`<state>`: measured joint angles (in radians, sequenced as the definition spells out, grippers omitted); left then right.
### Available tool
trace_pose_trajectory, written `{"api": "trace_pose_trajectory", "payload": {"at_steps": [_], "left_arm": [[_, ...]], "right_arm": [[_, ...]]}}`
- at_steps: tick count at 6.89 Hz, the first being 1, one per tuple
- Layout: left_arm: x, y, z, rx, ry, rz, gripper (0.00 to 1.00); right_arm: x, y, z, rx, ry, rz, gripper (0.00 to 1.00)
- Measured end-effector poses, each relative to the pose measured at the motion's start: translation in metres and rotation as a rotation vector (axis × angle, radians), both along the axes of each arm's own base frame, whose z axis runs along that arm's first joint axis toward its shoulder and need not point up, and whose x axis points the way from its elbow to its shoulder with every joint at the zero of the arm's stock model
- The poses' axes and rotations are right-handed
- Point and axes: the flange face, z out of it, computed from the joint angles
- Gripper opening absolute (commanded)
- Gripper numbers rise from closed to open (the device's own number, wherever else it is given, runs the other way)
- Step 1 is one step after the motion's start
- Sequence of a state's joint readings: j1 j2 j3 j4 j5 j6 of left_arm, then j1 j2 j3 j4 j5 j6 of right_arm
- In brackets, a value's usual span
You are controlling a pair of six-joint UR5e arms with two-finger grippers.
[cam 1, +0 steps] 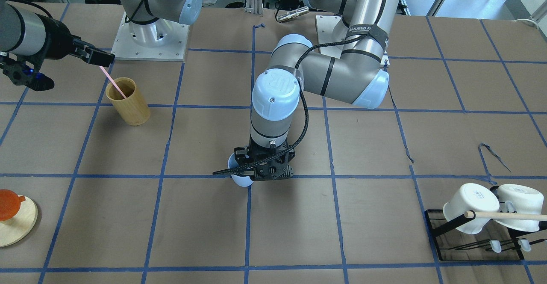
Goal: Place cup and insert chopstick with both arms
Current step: 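Set the blue cup down at center with the left gripper while the right rises, then withdraw the left gripper from the blue cup while the right lowers toward the chopstick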
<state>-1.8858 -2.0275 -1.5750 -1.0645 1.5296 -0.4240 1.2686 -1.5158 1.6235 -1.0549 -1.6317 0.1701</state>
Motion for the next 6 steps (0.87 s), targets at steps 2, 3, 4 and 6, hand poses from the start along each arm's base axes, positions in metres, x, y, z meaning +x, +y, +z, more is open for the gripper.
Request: {"api": "trace_pose_trajectory", "payload": {"at_steps": [2,3,4,6], "left_arm": [[0.029,-0.012,0.054,0.003,-0.014,0.008,1.00],[0.037,-0.007,0.086,0.000,-0.033,-0.002,1.00],[0.044,0.004,0.112,0.001,-0.049,-0.010,1.00],[0.066,0.027,0.164,-0.041,-0.099,-0.007,1.00]], "right_arm": [[-0.012,0.005,-0.028,0.001,0.020,0.203,0.99],[-0.016,0.008,-0.043,0.002,0.008,0.305,1.00],[-0.017,0.011,-0.057,-0.005,-0.028,0.399,1.00],[-0.015,0.022,-0.084,0.012,-0.095,0.499,1.00]]}}
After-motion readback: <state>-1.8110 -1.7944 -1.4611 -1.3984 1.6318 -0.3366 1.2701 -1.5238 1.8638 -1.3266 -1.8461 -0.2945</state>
